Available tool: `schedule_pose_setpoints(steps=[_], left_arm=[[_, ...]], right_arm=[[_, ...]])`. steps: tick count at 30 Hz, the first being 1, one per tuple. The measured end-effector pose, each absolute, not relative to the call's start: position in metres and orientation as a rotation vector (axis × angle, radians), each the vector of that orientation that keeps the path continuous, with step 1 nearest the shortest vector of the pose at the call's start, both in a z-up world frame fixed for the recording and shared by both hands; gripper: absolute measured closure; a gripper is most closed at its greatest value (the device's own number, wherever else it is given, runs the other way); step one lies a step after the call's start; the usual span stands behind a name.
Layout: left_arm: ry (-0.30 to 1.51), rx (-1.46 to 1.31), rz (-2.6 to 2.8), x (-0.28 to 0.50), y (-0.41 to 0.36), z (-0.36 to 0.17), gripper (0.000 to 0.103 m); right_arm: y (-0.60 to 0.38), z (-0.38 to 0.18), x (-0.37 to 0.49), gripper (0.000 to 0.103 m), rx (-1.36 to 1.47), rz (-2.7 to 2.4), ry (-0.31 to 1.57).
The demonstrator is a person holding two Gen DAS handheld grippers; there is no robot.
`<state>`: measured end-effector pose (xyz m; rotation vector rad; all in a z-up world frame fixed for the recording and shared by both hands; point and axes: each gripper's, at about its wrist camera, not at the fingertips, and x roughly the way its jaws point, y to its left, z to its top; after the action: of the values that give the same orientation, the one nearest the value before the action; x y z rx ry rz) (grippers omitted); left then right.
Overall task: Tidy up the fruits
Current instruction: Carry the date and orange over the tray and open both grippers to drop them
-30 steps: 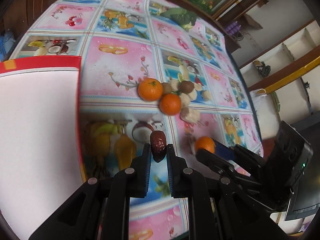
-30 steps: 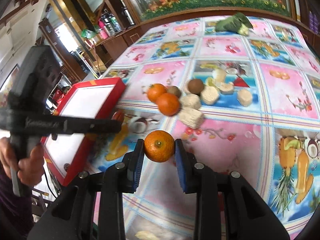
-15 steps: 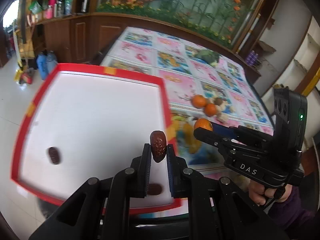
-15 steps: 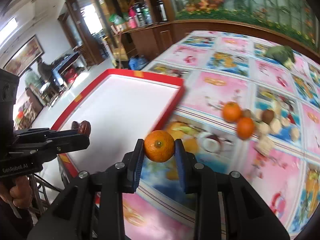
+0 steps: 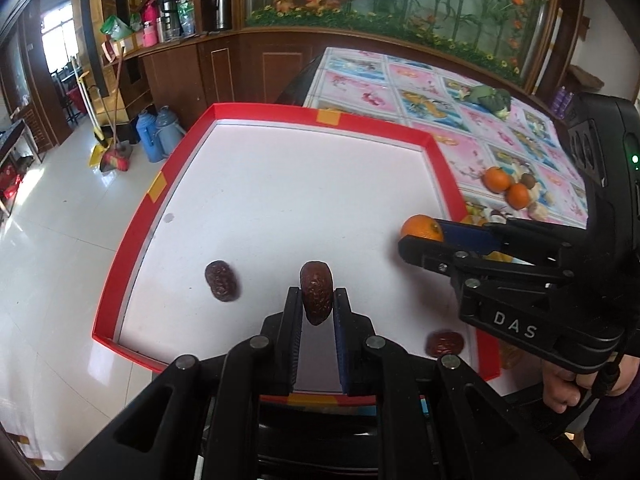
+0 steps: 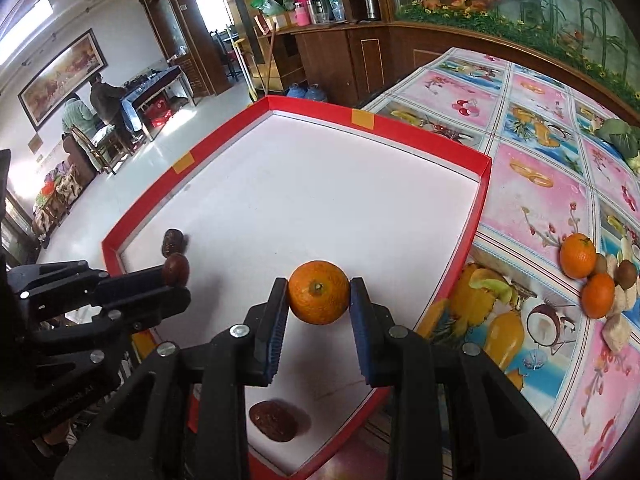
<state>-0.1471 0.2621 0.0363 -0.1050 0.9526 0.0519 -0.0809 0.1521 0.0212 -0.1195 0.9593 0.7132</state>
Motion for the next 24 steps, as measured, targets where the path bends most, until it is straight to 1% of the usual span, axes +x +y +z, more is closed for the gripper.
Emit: schedule_pose_setpoints(steps=[8, 11, 13, 14, 15, 19, 23, 24], left_arm=[[0.999, -0.108, 0.072, -0.145, 0.265, 0.021, 0.088], [1.008, -0.097, 0.078, -0.144, 0.263, 0.021, 0.088], [1.007, -0.093, 0.090, -0.145, 0.261, 0.023, 0.075], [1.002, -0.090, 0.101, -0.145, 0.261, 0.025, 0.062], [0.991, -0.086, 0.115, -0.146, 0.260, 0.028, 0.055], [0.958, -0.080, 0.145, -0.150, 0.257, 0.039, 0.048], [0.933, -0.080, 0.151, -0.151, 0.248, 0.049, 0.036], [0.927, -0.071, 0.149, -0.150, 0.243, 0.052, 0.035]], right_arm=[[0.153, 0.011, -0.078, 0.069, -0.119, 0.706, 1.011], [0.149, 0.012, -0.075, 0.064, -0.105, 0.708, 1.027], [0.145, 0.015, -0.075, 0.053, -0.095, 0.709, 1.026], [0.143, 0.017, -0.075, 0.051, -0.085, 0.709, 1.021], [0.139, 0.021, -0.075, 0.050, -0.069, 0.714, 1.009], [0.117, 0.032, -0.075, 0.050, -0.009, 0.708, 0.966], [0.084, 0.039, -0.073, 0.049, 0.044, 0.669, 0.936], [0.071, 0.039, -0.072, 0.048, 0.062, 0.652, 0.931]])
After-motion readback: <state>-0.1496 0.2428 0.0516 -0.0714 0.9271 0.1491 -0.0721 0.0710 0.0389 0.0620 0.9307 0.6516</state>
